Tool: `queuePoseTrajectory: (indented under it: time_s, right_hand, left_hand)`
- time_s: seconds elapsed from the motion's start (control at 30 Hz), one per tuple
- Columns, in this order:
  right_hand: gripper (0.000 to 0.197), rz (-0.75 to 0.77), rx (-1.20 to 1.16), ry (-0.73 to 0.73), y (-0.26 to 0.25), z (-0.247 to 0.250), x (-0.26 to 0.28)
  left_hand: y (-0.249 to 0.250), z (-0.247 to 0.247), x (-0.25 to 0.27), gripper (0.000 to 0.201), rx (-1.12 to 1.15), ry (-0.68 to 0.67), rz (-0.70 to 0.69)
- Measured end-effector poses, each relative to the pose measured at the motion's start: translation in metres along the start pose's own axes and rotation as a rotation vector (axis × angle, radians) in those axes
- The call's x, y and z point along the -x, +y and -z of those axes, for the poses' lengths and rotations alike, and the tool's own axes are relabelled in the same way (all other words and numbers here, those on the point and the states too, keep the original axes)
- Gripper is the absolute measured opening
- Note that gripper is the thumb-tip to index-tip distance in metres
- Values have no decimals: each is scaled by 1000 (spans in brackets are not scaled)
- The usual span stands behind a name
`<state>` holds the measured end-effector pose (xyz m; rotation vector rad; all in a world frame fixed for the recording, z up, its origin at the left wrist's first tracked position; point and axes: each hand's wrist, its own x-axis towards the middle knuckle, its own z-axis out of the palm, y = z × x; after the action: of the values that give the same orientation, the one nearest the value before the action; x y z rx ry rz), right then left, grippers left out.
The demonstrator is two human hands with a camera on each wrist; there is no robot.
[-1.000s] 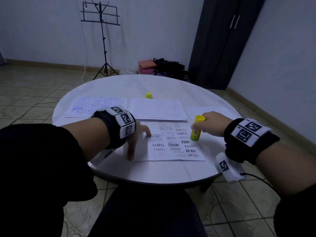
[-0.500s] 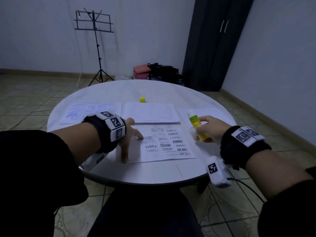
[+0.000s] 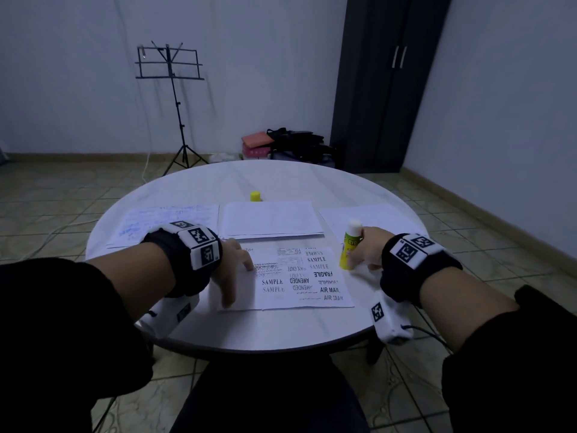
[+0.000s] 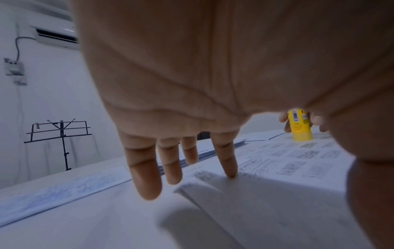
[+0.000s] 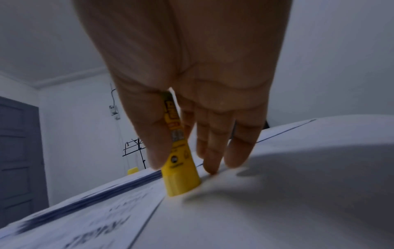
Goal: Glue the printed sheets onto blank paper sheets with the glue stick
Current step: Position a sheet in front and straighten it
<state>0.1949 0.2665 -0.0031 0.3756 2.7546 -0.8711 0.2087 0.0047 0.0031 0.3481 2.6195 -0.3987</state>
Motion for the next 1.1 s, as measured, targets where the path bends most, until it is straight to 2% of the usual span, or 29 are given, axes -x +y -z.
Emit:
queuePoseTrajectory:
  time_s: [0.17, 0.33, 0.37, 0.43, 0.5, 0.53, 0.6, 0.67, 0.87, 0.93, 1.0, 1.1]
  right_hand:
    - [48, -1, 185, -17, 6, 16, -1]
    - [42, 6, 421, 8, 8, 41, -13]
    - [42, -5, 418, 9, 10, 40, -22]
    - [45, 33, 494, 41, 33, 41, -80]
    - [69, 63, 613, 26, 46, 37, -122]
    - [66, 101, 675, -11, 40, 38, -120]
    - [48, 118, 738, -73, 16, 43, -82]
    - [48, 161, 747, -116, 5, 43, -78]
    - [41, 146, 919, -198, 20, 32, -128]
    - [41, 182, 972, -209, 25, 29, -141]
    - [40, 192, 1025, -246, 35, 24, -164]
    - [49, 247, 1017, -260, 33, 30, -159]
  left_hand:
    - [-2, 14, -2, 67, 67, -5, 21]
    - [7, 51, -26, 61, 104, 88, 4]
    - [11, 60, -35, 59, 117, 109, -11]
    - [24, 80, -53, 56, 120, 147, -40]
    - [40, 100, -72, 54, 123, 183, -63]
    - [49, 108, -82, 53, 121, 195, -72]
    - [67, 121, -105, 54, 104, 211, -80]
    - [81, 129, -130, 56, 95, 199, -74]
    - [106, 139, -194, 65, 101, 186, -65]
    - [113, 139, -208, 50, 98, 167, -82]
    - [118, 138, -220, 14, 96, 151, -95]
    - [117, 137, -231, 17, 103, 177, -111]
